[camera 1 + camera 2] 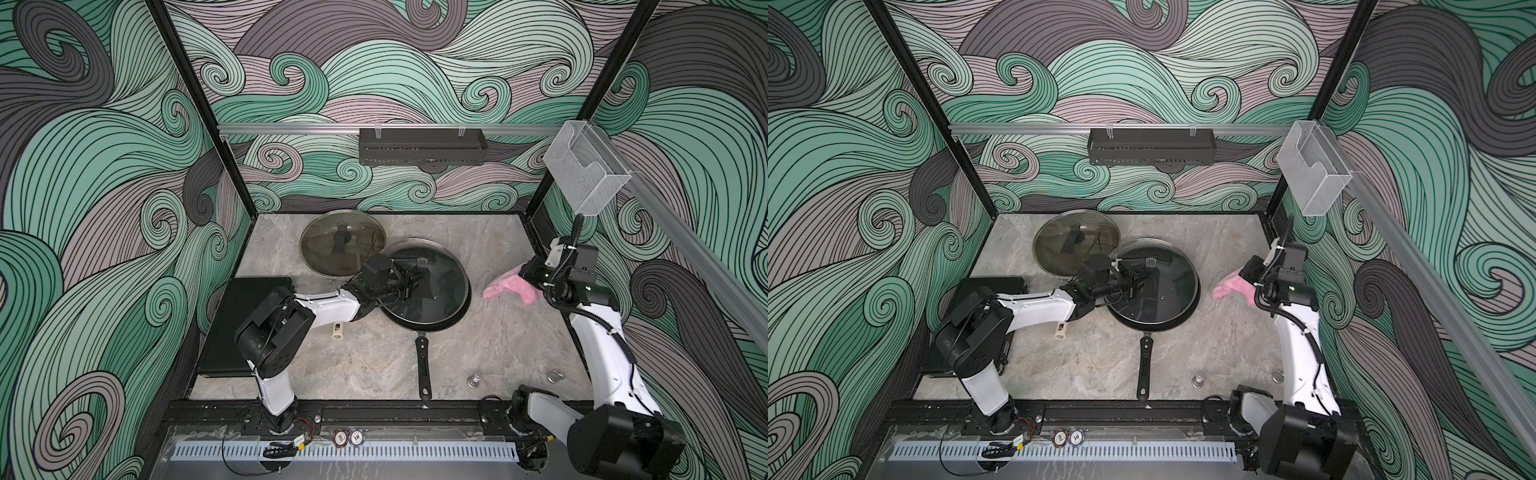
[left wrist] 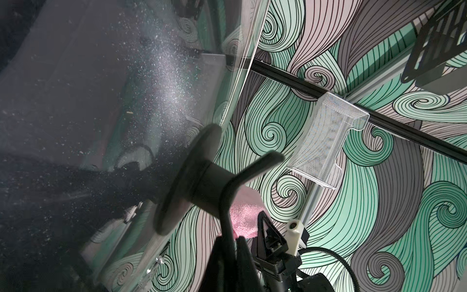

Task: Wipe the pot lid with a cloth
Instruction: Place the cleaning item at the center of the board.

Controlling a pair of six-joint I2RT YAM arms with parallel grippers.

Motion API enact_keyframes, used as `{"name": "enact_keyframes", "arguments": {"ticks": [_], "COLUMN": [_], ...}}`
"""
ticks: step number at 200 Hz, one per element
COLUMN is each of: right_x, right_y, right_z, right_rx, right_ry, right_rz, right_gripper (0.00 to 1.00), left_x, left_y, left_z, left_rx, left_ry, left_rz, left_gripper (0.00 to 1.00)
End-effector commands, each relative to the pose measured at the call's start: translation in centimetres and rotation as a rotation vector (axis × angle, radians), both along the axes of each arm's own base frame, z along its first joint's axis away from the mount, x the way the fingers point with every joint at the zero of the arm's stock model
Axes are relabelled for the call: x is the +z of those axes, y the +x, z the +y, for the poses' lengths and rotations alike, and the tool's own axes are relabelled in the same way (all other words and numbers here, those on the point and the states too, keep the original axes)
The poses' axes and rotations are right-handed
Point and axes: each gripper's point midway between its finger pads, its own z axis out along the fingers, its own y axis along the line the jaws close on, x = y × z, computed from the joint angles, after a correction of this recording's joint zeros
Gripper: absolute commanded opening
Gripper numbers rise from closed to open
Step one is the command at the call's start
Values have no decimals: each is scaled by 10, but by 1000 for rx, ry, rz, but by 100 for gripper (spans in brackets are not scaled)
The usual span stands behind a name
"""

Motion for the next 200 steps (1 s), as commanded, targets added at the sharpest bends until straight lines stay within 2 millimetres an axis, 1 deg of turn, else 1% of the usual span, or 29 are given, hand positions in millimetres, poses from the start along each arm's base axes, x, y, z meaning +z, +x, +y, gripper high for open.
{"name": "enact_keyframes", "arguments": {"ticks": [1,19,24,34,72,91,113,139,160,193,200], "right_x": [3,3,4,3,5,0,-21,-49,-75,-109,-115], "right_y": [0,-2,-2,-3,-1,-2,-6,-13,-17,-21,-21], "right_z": [-1,-1,-2,-2,1,1,4,5,6,9,9], "right_rx": [3,1,-1,-2,7,4,-7,-39,-36,-29,-24], "right_ry": [-9,-12,-14,-12,-3,4,49,85,102,110,110], "right_rz": [-23,-23,-26,-24,-41,-28,39,107,192,302,320], "right_gripper": [0,0,0,0,0,0,0,0,0,0,0], "left_x": [66,59,53,49,35,30,30,29,30,27,25], "left_y": [-3,-9,-10,-11,-7,-5,-4,0,0,0,1], "left_z": [-18,-9,-6,-2,0,-2,-10,-10,-13,-13,-12], "left_rx": [-9,15,23,32,51,36,5,16,0,-9,-6], "left_ry": [-182,-123,-102,-86,-92,-74,-82,-81,-87,-51,-52], "left_rz": [-115,-113,-95,-74,-85,-85,-99,-107,-121,-136,-136], "left_gripper": [0,0,0,0,0,0,0,0,10,13,16]}}
